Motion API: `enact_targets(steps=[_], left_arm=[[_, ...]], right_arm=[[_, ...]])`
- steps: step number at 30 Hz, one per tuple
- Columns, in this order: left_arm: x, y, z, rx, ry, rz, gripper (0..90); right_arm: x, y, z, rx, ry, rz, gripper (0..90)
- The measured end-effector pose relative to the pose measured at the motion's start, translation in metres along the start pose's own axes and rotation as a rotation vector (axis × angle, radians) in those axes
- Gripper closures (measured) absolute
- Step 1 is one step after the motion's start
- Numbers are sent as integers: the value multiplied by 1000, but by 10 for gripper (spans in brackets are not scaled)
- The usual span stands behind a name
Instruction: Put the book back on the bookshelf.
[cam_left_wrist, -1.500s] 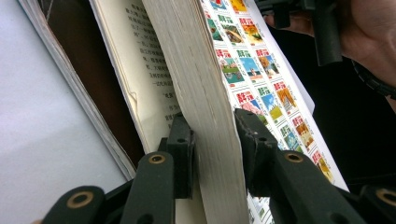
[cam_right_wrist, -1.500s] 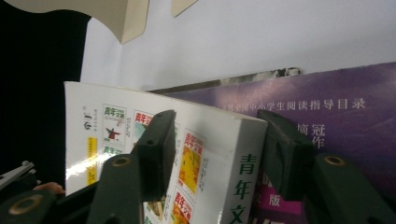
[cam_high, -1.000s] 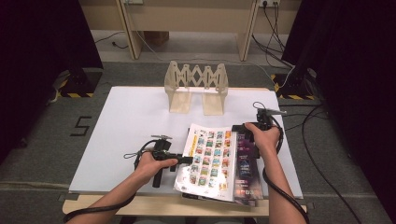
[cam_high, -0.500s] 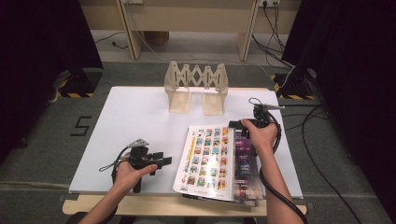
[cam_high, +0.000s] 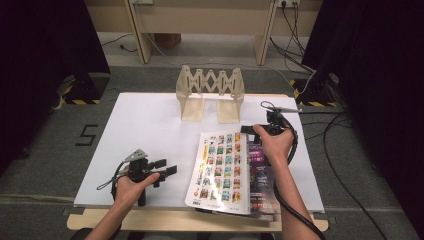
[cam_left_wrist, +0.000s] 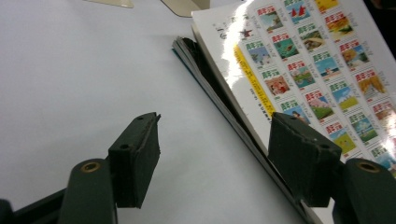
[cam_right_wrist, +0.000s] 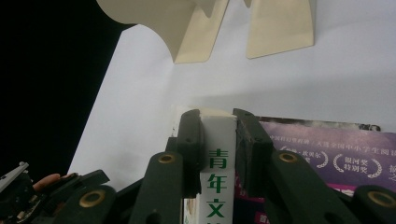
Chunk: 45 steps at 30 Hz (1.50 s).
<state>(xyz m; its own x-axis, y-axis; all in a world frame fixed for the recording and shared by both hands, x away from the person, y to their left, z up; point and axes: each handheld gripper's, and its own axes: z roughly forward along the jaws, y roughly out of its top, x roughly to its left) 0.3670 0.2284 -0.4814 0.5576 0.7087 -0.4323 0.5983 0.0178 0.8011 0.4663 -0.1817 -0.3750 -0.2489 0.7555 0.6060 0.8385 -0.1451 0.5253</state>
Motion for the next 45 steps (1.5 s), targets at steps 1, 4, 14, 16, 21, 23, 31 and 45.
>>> enact_targets(steps=[1,4,14,16,21,23,31,45], left_arm=[[1,-1,0,1,9,-3,329],[1,-2,1,5,12,-4,339],[3,-2,0,-3,12,-8,349],[3,-1,-1,-4,14,-9,348],[4,0,-3,-11,23,-9,351],[5,1,-4,-11,32,-1,352],[6,0,-4,-11,41,-4,354],[7,0,-5,-14,41,-5,362]], right_arm=[[0,0,0,0,0,0,742],[8,1,-3,-10,-1,-19,743],[28,8,-14,-53,-34,-91,745],[31,10,-17,-65,-48,-105,744],[40,14,-22,-86,-62,-121,744],[45,16,-23,-108,-82,-139,745],[53,22,-26,-132,-94,-156,744],[60,35,-31,-184,-101,-179,744]])
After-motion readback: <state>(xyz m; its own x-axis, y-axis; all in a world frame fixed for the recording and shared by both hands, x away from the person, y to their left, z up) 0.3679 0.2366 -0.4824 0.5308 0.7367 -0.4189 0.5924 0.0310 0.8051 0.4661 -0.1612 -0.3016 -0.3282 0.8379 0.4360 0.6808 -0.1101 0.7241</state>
